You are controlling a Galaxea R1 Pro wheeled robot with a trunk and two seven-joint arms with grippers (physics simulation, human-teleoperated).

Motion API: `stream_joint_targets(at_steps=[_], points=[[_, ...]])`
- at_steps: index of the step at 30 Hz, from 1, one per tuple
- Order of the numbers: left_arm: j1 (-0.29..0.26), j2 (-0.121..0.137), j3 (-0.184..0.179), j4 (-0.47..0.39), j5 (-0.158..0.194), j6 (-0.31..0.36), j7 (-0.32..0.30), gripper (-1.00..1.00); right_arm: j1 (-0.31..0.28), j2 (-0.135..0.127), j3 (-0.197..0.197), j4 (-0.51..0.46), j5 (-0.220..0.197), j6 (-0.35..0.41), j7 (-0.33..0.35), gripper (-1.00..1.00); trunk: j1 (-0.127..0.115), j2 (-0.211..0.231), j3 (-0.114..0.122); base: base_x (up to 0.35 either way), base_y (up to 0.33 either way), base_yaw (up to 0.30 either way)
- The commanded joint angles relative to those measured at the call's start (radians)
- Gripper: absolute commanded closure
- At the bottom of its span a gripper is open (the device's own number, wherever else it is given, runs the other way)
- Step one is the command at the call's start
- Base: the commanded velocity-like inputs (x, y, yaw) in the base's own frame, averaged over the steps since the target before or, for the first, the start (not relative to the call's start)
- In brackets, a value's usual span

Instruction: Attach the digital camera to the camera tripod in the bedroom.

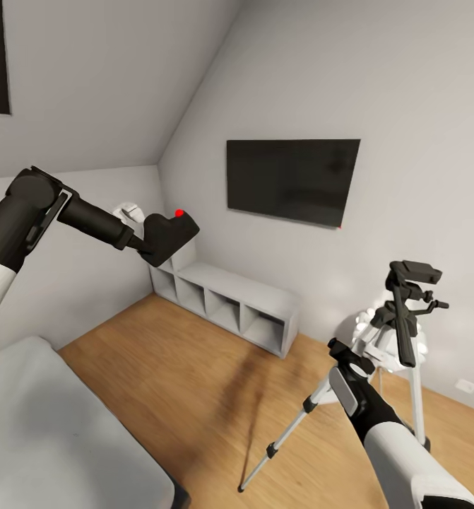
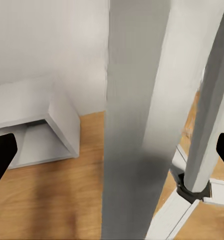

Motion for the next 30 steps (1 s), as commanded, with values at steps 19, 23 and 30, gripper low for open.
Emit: stream_joint_targets(at_steps=[19, 23, 30], points=[[-0.002, 0.0, -0.001, -0.001, -0.009, 0.01, -0.01, 1.0, -0.001, -0.007, 0.002, 0.0, -0.01, -0.006, -0.002, -1.0, 0.001, -0.002, -0.002, 0.019, 0.0, 0.0], [-0.002, 0.0, -0.001, -0.001, -0.009, 0.01, -0.009, 1.0, 0.0, -0.008, 0.002, 0.0, -0.01, -0.006, -0.002, 1.0, 0.001, -0.002, -0.002, 0.0, 0.0, 0.0], [-0.002, 0.0, -0.001, -0.001, -0.009, 0.01, -0.01, 1.0, -0.001, -0.009, 0.003, 0.0, -0.012, -0.036, -0.002, 1.0, 0.001, -0.002, -0.002, 0.0, 0.0, 0.0]])
